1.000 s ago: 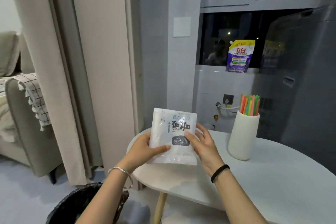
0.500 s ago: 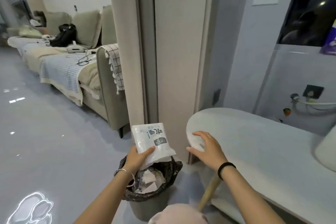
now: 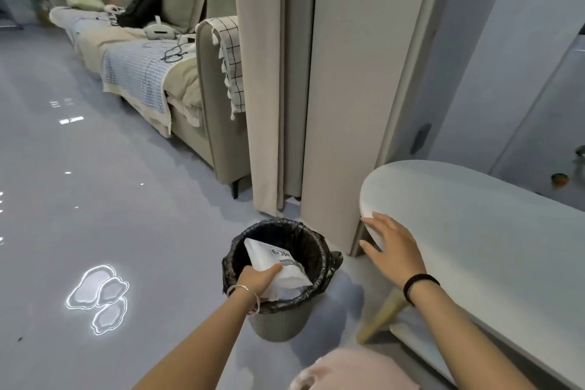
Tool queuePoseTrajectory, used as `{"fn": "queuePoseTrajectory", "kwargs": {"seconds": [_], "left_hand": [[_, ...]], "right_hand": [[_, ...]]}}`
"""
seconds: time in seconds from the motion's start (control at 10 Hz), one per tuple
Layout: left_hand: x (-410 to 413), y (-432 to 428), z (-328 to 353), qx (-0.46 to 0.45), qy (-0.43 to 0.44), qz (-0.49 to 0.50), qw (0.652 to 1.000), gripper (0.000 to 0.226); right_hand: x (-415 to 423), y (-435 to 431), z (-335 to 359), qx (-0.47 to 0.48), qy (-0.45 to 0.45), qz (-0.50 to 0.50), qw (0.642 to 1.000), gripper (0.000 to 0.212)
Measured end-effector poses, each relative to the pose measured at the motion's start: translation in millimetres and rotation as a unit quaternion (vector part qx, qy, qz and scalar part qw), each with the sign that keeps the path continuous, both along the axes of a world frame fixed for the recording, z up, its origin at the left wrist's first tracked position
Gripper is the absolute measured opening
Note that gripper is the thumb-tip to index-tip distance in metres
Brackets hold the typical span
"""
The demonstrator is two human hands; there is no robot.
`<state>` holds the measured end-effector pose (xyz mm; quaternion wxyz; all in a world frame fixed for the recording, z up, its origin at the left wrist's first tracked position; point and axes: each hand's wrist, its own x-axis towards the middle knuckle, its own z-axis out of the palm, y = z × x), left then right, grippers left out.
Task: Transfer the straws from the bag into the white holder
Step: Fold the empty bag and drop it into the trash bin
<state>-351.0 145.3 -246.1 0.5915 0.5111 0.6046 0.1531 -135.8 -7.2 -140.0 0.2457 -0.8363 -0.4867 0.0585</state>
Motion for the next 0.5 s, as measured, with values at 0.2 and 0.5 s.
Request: {"fn": "queuePoseTrajectory", "kwargs": {"seconds": [0.2, 0.5], "left_hand": [[10, -10, 3, 0.030, 0.060, -0.059, 0.996, 0.042], [41, -24, 54, 0.121, 0.005, -0.055, 0.991, 0.062]], "right_hand": [[-1, -2, 0, -0.002, -0.002, 0.004, 1.000, 0.044], [2, -24, 7, -0.011, 0.028, 0.021, 0.999, 0.049]]}}
